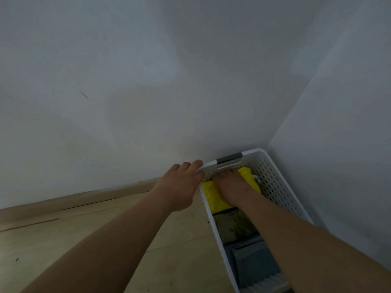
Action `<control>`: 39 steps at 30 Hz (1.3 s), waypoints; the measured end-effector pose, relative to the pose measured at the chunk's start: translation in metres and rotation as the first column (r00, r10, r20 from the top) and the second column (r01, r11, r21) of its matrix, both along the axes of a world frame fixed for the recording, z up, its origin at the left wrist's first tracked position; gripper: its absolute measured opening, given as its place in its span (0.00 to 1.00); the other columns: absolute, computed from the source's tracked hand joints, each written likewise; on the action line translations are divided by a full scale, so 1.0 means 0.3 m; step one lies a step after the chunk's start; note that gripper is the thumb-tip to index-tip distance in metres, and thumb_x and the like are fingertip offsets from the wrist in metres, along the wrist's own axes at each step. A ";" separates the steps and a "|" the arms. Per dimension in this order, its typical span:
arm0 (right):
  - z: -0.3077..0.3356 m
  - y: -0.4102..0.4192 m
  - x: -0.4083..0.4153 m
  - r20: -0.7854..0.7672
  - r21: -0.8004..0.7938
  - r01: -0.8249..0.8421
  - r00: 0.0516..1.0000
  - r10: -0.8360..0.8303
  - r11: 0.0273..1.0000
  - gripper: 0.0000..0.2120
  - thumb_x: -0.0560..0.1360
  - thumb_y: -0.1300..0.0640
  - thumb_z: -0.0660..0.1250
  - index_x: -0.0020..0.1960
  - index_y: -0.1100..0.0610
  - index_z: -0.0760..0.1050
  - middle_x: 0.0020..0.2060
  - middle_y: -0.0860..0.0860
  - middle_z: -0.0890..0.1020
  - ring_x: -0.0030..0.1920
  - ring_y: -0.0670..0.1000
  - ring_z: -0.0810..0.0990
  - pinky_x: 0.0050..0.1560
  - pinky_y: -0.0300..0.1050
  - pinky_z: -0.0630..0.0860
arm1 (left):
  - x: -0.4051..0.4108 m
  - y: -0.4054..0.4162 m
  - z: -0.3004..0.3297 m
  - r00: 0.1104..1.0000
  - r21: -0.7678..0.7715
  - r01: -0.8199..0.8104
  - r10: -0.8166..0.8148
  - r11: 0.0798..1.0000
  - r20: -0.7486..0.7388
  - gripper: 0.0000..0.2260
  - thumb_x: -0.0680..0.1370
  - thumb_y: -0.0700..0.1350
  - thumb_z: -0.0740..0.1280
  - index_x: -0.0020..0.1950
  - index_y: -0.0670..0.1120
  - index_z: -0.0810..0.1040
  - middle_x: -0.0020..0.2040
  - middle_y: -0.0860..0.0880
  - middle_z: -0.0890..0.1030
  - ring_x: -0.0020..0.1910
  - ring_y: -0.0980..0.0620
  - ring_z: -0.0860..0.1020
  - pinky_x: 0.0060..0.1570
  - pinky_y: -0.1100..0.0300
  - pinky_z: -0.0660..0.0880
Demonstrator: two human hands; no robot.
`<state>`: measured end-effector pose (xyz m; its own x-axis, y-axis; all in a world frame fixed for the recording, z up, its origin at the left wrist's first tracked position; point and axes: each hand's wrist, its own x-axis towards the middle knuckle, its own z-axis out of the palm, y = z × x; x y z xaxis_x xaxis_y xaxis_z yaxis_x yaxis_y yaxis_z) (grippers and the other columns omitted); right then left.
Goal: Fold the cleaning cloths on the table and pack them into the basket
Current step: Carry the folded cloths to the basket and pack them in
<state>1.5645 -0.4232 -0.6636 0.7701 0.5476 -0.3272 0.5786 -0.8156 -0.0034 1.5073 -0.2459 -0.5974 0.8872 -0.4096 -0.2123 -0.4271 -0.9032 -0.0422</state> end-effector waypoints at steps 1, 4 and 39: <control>-0.007 -0.003 0.001 -0.002 0.002 -0.001 1.000 0.001 1.000 0.24 0.79 0.57 0.57 0.74 0.55 0.61 0.72 0.55 0.67 0.70 0.57 0.66 0.72 0.50 0.57 | -0.002 0.003 -0.004 1.000 -0.008 -0.003 0.003 1.000 -0.001 0.29 0.72 0.39 0.59 0.74 0.45 0.59 0.77 0.44 0.51 0.70 0.42 0.61 0.67 0.50 0.62; -0.030 -0.006 0.000 -0.029 0.010 0.020 0.999 -0.020 1.000 0.25 0.78 0.57 0.58 0.75 0.54 0.59 0.73 0.54 0.65 0.71 0.56 0.64 0.73 0.50 0.55 | -0.005 0.007 -0.017 1.000 -0.029 -0.010 0.010 1.000 -0.010 0.30 0.72 0.39 0.59 0.74 0.46 0.59 0.77 0.44 0.51 0.70 0.43 0.61 0.67 0.50 0.63; 2.198 -0.344 -0.653 -0.372 0.123 0.232 0.912 -0.172 0.965 0.31 0.80 0.51 0.56 0.78 0.59 0.47 0.77 0.55 0.53 0.77 0.53 0.50 0.76 0.48 0.41 | -0.637 -0.238 1.959 0.905 -0.174 -0.382 0.329 0.908 -0.270 0.26 0.83 0.51 0.51 0.78 0.42 0.50 0.79 0.44 0.52 0.78 0.47 0.50 0.75 0.55 0.43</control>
<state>1.3687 -0.5265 -0.0043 0.7191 0.4611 -0.5199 0.3378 -0.8857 -0.3185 1.3162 -0.3172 -0.0098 0.9193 -0.1350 -0.3698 -0.0490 -0.9713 0.2327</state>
